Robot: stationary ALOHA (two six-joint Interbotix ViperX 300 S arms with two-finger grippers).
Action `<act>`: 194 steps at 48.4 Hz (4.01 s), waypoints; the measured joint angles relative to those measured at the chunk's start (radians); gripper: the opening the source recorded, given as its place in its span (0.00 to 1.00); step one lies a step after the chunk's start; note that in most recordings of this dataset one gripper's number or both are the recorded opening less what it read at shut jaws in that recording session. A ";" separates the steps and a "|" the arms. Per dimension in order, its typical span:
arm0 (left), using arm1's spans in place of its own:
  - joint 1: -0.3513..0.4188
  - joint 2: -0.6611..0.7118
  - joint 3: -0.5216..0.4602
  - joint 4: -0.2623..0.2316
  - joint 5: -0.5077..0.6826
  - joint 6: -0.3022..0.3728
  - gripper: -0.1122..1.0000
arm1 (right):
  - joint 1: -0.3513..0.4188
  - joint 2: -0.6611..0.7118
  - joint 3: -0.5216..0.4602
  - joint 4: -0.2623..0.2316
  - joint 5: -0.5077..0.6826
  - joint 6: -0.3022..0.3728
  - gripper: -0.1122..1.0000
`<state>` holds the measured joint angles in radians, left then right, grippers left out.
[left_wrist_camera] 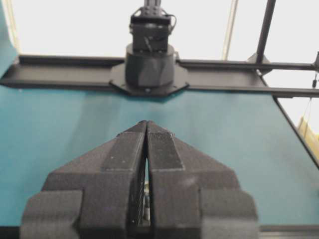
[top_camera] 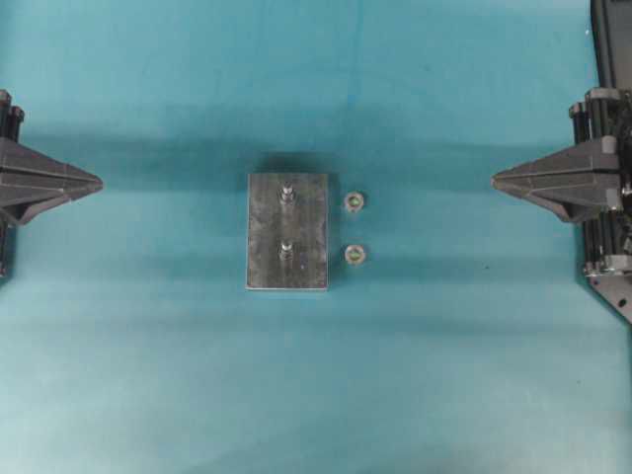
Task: Insert the washer onto the shaft.
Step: 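Move the right gripper toward the washers beside the metal plate, then lower the right gripper over the upper washer and close on it, then lift the washer and carry it over the upper shaft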
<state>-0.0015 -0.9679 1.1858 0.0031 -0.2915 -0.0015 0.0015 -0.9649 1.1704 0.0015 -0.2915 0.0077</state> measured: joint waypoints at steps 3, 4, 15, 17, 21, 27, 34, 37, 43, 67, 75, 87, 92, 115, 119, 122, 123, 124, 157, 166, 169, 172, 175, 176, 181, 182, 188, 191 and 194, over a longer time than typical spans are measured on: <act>-0.002 0.003 -0.003 0.003 0.008 -0.028 0.10 | 0.000 -0.002 0.008 0.005 -0.002 0.002 0.12; -0.002 0.005 -0.008 0.003 0.014 -0.043 0.10 | 0.000 -0.005 0.014 0.014 -0.002 0.002 0.12; -0.003 0.089 -0.075 0.008 0.155 -0.077 0.10 | -0.015 -0.029 0.041 0.141 0.037 0.107 0.10; -0.003 0.118 -0.095 0.011 0.183 -0.074 0.10 | -0.020 -0.031 0.038 0.146 0.075 0.112 0.10; -0.003 0.164 -0.117 0.011 0.221 -0.074 0.10 | -0.038 -0.026 0.020 0.146 0.186 0.114 0.10; -0.003 0.222 -0.138 0.011 0.252 -0.074 0.10 | -0.087 0.008 -0.034 0.146 0.402 0.117 0.10; -0.002 0.288 -0.183 0.011 0.301 -0.072 0.10 | -0.133 0.081 -0.100 0.132 0.594 0.117 0.10; -0.002 0.319 -0.204 0.012 0.325 -0.064 0.10 | -0.141 0.115 -0.120 0.118 0.640 0.117 0.10; 0.000 0.367 -0.229 0.012 0.347 -0.037 0.10 | -0.147 0.207 -0.153 0.100 0.681 0.117 0.10; 0.012 0.403 -0.247 0.012 0.344 -0.017 0.10 | -0.193 0.643 -0.337 0.054 0.726 0.048 0.17; 0.012 0.423 -0.253 0.012 0.344 -0.015 0.10 | -0.195 0.764 -0.425 0.054 0.787 -0.051 0.49; 0.012 0.431 -0.253 0.012 0.344 -0.015 0.10 | -0.195 0.923 -0.548 0.052 0.854 -0.155 0.81; 0.012 0.434 -0.253 0.012 0.344 -0.015 0.10 | -0.187 0.977 -0.581 0.054 0.857 -0.178 0.82; 0.012 0.457 -0.255 0.012 0.347 -0.015 0.10 | -0.167 1.120 -0.644 0.055 0.856 -0.199 0.85; 0.012 0.457 -0.255 0.012 0.345 -0.015 0.10 | -0.167 1.140 -0.649 0.054 0.856 -0.199 0.84; 0.012 0.459 -0.253 0.012 0.345 -0.015 0.10 | -0.167 1.150 -0.652 0.054 0.854 -0.199 0.84; 0.012 0.459 -0.255 0.012 0.345 -0.015 0.10 | -0.167 1.154 -0.652 0.054 0.854 -0.199 0.83; 0.012 0.457 -0.255 0.012 0.345 -0.015 0.10 | -0.167 1.155 -0.652 0.054 0.853 -0.199 0.83; 0.012 0.479 -0.227 0.012 0.287 -0.026 0.10 | -0.175 1.177 -0.657 0.055 0.836 -0.198 0.66; 0.009 0.499 -0.227 0.012 0.275 -0.026 0.10 | -0.175 1.183 -0.661 0.057 0.836 -0.196 0.47; 0.008 0.502 -0.227 0.012 0.265 -0.025 0.10 | -0.173 1.184 -0.663 0.057 0.838 -0.196 0.42; 0.008 0.505 -0.227 0.012 0.259 -0.026 0.10 | -0.173 1.184 -0.664 0.058 0.839 -0.198 0.41; 0.008 0.508 -0.227 0.012 0.255 -0.026 0.10 | -0.173 1.186 -0.664 0.058 0.839 -0.196 0.41; 0.008 0.508 -0.227 0.012 0.255 -0.026 0.10 | -0.175 1.186 -0.666 0.057 0.839 -0.196 0.41; 0.008 0.512 -0.227 0.012 0.253 -0.028 0.10 | -0.175 1.186 -0.670 0.057 0.844 -0.193 0.41; 0.008 0.512 -0.227 0.012 0.253 -0.028 0.10 | -0.176 1.186 -0.672 0.057 0.847 -0.192 0.41; 0.008 0.512 -0.227 0.012 0.252 -0.028 0.10 | -0.213 1.181 -0.695 0.026 0.885 -0.183 0.41; 0.008 0.512 -0.227 0.012 0.252 -0.028 0.10 | -0.225 1.166 -0.715 0.014 0.916 -0.178 0.41; 0.006 0.512 -0.227 0.012 0.252 -0.028 0.10 | -0.224 1.149 -0.742 0.009 0.957 -0.178 0.41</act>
<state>0.0046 -0.4556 0.9587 0.0153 -0.0399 -0.0291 -0.2224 0.1841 0.4280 0.0107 0.6657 -0.1703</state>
